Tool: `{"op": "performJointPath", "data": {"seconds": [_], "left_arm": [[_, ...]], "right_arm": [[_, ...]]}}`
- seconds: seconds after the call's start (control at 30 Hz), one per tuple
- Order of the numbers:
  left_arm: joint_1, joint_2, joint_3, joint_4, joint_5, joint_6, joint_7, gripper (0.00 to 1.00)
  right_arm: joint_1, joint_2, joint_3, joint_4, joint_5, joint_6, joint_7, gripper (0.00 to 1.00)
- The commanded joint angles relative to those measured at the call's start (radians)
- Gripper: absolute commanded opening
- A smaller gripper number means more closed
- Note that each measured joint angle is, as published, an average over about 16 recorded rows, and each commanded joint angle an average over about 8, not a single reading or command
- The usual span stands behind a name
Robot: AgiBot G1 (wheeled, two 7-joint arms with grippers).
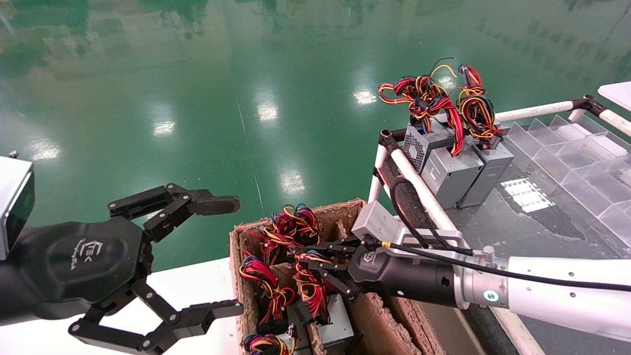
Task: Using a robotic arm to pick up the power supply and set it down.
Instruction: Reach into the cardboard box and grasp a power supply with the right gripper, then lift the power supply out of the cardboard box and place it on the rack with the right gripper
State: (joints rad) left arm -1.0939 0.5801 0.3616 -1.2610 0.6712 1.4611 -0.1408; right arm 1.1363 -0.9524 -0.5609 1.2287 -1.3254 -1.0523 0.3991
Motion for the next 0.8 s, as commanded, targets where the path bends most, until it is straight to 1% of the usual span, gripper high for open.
{"op": "performJointPath", "data": {"seconds": [0.03, 0.47, 0.8], "left_arm": [[0.000, 0.000, 0.000, 0.000, 0.000, 0.000, 0.000, 1.00], [0.000, 0.000, 0.000, 0.000, 0.000, 0.000, 0.000, 1.00], [0.000, 0.000, 0.000, 0.000, 0.000, 0.000, 0.000, 1.00]], "right_arm": [[-0.001, 0.004, 0.004, -0.001, 0.008, -0.006, -0.003, 0.00], [-0.019, 0.047, 0.044, 0.019, 0.085, -0.035, -0.012, 0.00], [-0.007, 0.133, 0.145, 0.057, 0.230, -0.076, -0.023, 0.00]]}}
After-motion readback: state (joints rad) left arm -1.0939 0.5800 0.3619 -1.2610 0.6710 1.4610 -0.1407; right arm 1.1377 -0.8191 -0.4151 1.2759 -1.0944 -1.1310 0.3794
